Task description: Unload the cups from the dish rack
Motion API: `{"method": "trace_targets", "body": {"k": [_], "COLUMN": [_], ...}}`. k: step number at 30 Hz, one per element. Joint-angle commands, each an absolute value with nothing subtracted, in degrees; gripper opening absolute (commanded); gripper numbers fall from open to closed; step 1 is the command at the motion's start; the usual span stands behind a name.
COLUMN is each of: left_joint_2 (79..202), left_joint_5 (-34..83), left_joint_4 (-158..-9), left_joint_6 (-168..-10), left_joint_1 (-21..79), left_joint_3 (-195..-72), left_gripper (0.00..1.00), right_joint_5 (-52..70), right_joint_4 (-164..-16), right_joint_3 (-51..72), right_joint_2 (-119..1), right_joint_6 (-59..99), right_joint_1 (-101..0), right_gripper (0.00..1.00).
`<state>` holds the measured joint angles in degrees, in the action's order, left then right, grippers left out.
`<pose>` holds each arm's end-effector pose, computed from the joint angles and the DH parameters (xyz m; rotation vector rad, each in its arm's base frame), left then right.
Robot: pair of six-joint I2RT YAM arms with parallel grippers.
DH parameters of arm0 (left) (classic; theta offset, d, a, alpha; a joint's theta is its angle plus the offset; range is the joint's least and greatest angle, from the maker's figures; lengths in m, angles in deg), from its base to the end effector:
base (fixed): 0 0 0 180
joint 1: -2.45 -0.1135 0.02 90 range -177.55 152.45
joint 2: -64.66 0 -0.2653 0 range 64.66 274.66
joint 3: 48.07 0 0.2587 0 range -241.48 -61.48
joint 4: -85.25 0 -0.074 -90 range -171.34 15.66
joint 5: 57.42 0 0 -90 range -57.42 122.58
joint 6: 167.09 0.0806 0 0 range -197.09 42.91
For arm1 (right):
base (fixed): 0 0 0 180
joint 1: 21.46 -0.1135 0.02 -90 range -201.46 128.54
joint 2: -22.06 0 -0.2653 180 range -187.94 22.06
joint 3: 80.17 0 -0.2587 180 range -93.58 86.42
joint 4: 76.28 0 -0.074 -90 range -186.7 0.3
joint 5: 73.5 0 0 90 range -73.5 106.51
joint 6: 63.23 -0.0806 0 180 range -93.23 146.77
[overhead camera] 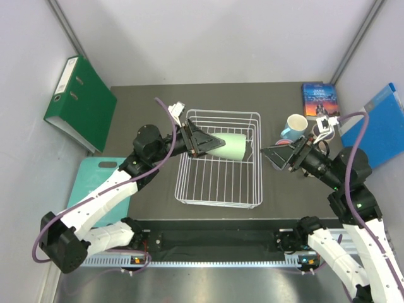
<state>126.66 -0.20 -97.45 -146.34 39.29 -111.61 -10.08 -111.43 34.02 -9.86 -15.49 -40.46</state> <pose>0.2103 -0.2121 0.3652 0.0441 1.8456 -1.8257 0.1354 0.0848 0.3948 -0.0416 1.7249 1.1795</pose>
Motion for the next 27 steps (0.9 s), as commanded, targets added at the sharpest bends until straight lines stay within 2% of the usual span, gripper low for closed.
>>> {"method": "trace_targets", "body": {"k": [1, 15, 24, 27], "left_joint_2": [127.94, 132.25, 135.59, 135.68], "left_joint_5": [-5.12, -4.96, -3.64, -3.20], "left_joint_4": [-112.42, -116.31, -117.37, -117.20], "left_joint_6": [-151.79, -152.94, -152.32, -152.06], "left_joint_1": [39.01, 40.32, 42.35, 42.53], "left_joint_3": [-110.70, -110.08, -112.01, -112.37], "left_gripper": [0.00, 0.00, 0.00, 0.00], "right_joint_5": [-15.57, -18.39, -13.12, -11.89], "right_joint_4": [-102.63, -93.13, -93.21, -93.21], "right_joint_3": [34.21, 36.50, 37.46, 38.43], "right_joint_2": [-9.40, -11.86, -16.25, -17.66], "right_joint_6": [-20.42, -26.76, -24.22, -23.69], "right_joint_1": [-40.88, -42.81, -51.68, -54.76], "right_gripper": [0.72, 0.71, 0.69, 0.65]}}
